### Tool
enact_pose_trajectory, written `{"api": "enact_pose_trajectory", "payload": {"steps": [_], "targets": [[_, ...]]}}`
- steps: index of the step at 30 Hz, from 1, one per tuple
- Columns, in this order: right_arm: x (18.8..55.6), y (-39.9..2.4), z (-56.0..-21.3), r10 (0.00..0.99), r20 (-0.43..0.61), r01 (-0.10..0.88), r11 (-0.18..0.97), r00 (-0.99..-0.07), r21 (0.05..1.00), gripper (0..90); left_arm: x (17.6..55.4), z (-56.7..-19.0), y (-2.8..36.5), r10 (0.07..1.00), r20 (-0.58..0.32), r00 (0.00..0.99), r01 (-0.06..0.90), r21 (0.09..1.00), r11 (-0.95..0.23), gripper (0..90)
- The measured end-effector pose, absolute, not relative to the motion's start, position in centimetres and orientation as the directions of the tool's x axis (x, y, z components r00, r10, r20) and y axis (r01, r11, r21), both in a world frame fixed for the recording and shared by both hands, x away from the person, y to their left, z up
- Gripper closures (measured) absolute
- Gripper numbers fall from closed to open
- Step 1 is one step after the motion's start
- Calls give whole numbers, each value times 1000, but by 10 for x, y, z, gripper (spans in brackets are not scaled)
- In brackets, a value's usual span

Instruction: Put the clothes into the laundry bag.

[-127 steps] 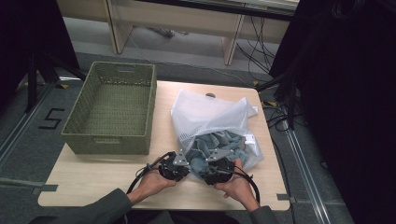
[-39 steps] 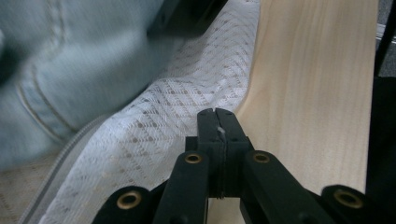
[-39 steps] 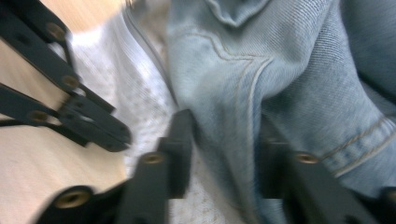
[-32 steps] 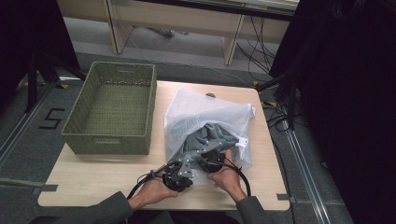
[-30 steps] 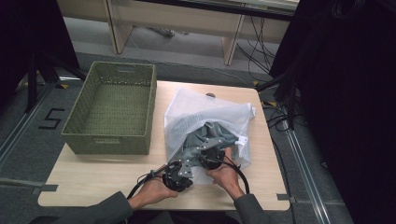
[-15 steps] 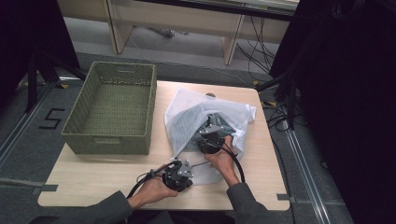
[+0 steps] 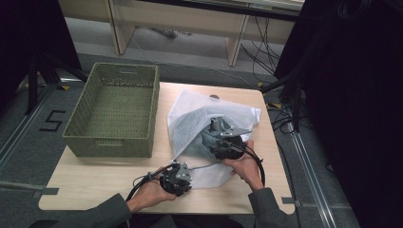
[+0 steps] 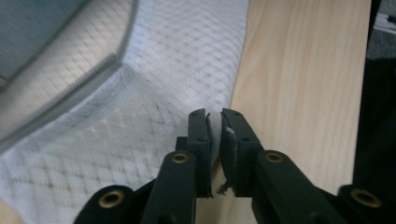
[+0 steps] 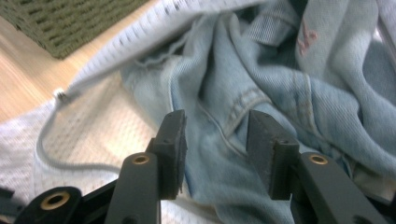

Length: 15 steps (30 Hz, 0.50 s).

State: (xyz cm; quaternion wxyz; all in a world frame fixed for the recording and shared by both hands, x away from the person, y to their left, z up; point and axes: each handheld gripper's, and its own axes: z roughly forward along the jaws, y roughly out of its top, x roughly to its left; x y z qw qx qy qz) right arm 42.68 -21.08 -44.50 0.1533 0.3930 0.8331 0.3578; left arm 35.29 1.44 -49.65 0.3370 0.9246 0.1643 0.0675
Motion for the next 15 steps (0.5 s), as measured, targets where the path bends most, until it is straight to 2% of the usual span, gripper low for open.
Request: {"api": "enact_pose_trajectory", "payload": {"steps": [4,8,10,12,15], "targets": [[427,-213,-445,766,27,543,431,-643,721,537,354,-494,0,351,14,936,246,687,-683,610],[427,-213,-442,769,28,540,422,-639,728,518,356,-500,-20,323,23,946,219,689,-691,527],[427,-213,-443,772,28,549,426,-635,719,508,357,-506,-27,340,13,940,241,679,-694,490],[428,-212,-446,768,25,545,429,-640,720,502,360,-509,-29,346,17,938,242,683,-689,491],[428,-212,-448,757,22,547,451,-653,705,477,361,-507,-27,367,3,930,269,676,-686,630]]}}
